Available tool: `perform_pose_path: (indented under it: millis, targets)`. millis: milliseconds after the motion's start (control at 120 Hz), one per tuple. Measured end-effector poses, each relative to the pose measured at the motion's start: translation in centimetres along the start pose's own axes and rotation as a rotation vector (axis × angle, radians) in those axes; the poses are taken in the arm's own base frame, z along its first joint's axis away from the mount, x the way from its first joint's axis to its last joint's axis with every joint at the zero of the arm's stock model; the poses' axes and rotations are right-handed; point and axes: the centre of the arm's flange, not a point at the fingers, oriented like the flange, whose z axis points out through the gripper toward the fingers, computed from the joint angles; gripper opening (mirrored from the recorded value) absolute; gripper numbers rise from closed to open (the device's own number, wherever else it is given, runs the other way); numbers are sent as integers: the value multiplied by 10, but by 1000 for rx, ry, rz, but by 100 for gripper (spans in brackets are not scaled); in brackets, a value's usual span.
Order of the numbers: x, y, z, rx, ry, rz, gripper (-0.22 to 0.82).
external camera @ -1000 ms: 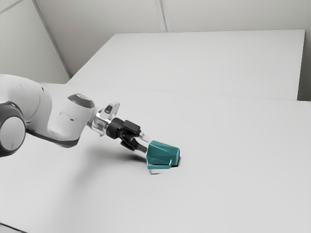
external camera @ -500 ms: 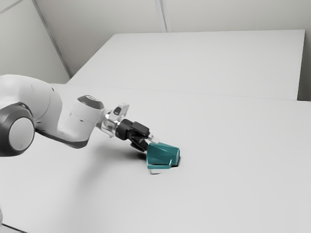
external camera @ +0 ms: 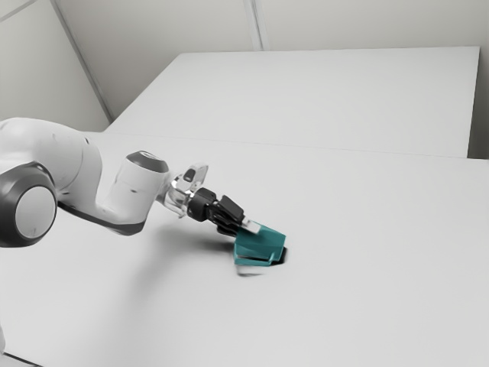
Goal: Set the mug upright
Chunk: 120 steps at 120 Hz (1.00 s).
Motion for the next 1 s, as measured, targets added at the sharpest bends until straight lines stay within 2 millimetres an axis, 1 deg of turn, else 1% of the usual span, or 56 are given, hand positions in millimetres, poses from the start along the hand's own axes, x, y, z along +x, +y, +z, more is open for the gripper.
perform_pose_path:
  millis: [75, 200, 342, 442, 633, 708, 808, 892, 1000]
  targets:
    - [1, 3, 3, -1, -3, 6, -7]
    - [2, 11, 6, -4, -8, 24, -12]
    - [6, 30, 7, -2, -8, 64, -14]
    - [9, 49, 5, 9, -2, 99, -15]
    - [14, 81, -11, 103, 7, 153, -17]
    - [17, 89, -19, 163, 11, 168, -17]
    - [21, 98, -31, 264, 0, 191, -17]
    - [31, 109, -42, 363, -30, 221, -17]
    - [35, 123, -53, 501, -86, 251, -17]
